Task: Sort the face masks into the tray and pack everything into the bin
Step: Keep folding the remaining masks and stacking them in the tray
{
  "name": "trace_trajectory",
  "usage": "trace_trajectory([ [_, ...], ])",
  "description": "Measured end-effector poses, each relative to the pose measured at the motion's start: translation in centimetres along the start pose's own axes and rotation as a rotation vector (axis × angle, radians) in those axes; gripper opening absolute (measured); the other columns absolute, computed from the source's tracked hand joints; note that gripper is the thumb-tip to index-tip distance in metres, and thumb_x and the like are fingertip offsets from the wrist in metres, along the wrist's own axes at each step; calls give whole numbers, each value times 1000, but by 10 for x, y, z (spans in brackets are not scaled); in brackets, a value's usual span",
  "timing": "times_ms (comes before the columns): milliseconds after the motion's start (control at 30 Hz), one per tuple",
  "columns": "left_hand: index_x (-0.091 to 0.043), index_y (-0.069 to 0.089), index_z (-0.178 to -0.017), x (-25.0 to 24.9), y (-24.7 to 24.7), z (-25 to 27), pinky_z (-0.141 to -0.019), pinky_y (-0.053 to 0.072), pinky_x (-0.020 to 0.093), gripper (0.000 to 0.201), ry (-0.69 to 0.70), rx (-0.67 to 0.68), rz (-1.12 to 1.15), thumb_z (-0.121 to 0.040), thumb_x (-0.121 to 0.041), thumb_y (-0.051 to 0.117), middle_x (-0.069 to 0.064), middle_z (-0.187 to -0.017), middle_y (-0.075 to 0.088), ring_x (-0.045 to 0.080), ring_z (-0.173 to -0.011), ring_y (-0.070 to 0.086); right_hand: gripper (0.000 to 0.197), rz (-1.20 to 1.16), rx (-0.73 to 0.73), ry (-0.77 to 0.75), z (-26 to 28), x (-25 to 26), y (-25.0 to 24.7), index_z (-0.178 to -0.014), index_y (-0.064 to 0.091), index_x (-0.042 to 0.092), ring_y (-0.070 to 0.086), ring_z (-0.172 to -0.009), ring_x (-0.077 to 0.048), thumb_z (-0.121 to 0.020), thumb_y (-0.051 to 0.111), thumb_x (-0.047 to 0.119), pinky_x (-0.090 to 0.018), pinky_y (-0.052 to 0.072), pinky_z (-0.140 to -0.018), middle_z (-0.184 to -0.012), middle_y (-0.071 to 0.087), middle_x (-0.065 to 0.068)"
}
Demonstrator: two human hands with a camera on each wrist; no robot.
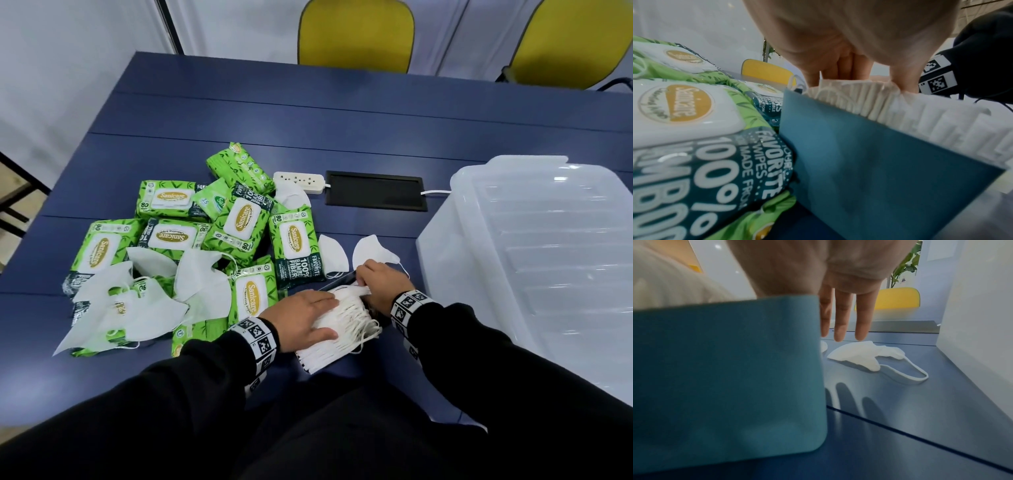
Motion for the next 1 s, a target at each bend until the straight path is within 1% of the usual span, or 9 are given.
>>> trace_trajectory([
  [133,-21,38,-158,2,1,0,-121,22,26,73,9,8,14,-98,-61,53,0,-164,34,17,-149,33,44,29,40,44,12,0,4,-132,47,28,63,-109,-32,-90,61,31,-42,52,-82,-126,60,1],
  [233,-22,38,-158,1,2,1,-121,22,28,73,22,16,17,-98,-61,53,-1,-164,34,18,-149,32,43,43,19,65,20,2,3,-133,46,28,65,-107,-35,-92,57,35,-42,52,-85,-125,65,0],
  [333,-23,39,-157,1,2,3,-121,21,26,72,23,7,27,-98,-60,54,-1,-164,34,17,-149,32,46,70,-35,59,25,5,1,-137,48,29,65,-108,-33,-93,57,39,-41,51,-84,-128,65,3],
  [400,-23,40,-157,1,1,3,-120,21,25,71,23,2,41,-98,-59,56,-2,-164,35,17,-149,33,51,59,-24,59,28,5,5,-141,46,32,63,-112,-31,-91,59,39,-39,50,-85,-129,63,4],
  [500,-22,42,-156,0,2,0,-120,24,27,70,43,20,35,-98,-59,56,-1,-162,38,17,-147,35,47,9,18,95,25,4,11,-132,47,31,58,-115,-30,-88,62,33,-42,51,-84,-123,57,0],
  [600,-22,44,-154,-2,4,-1,-119,29,31,69,65,47,12,-97,-60,56,-2,-160,41,19,-145,38,38,72,88,95,15,10,13,-129,54,28,55,-116,-31,-92,56,31,-43,49,-92,-123,53,-5],
  [767,-21,46,-153,-4,4,2,-118,34,35,68,59,61,19,-97,-58,59,-2,-160,42,20,-143,41,27,185,95,122,6,14,14,-113,66,29,63,-110,-28,-91,51,28,-38,49,-87,-116,65,0],
  [900,-21,48,-152,-4,3,3,-118,34,33,69,61,80,19,-96,-58,59,-2,-159,44,19,-143,42,32,226,100,107,5,12,12,-117,67,28,51,-117,-29,-87,55,25,-42,46,-94,-125,53,-1],
  [1000,-21,49,-152,-3,2,3,-117,35,34,68,67,92,8,-96,-59,59,-2,-157,46,18,-142,42,32,140,47,70,11,9,6,-121,66,28,50,-117,-30,-90,57,27,-41,46,-91,-133,48,0],
])
Point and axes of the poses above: each hand's wrist, its own z-axis away from the middle knuckle, its own y-axis out of the palm, x = y × z, the point moved 7 cm from there along -z, towards the middle knuckle
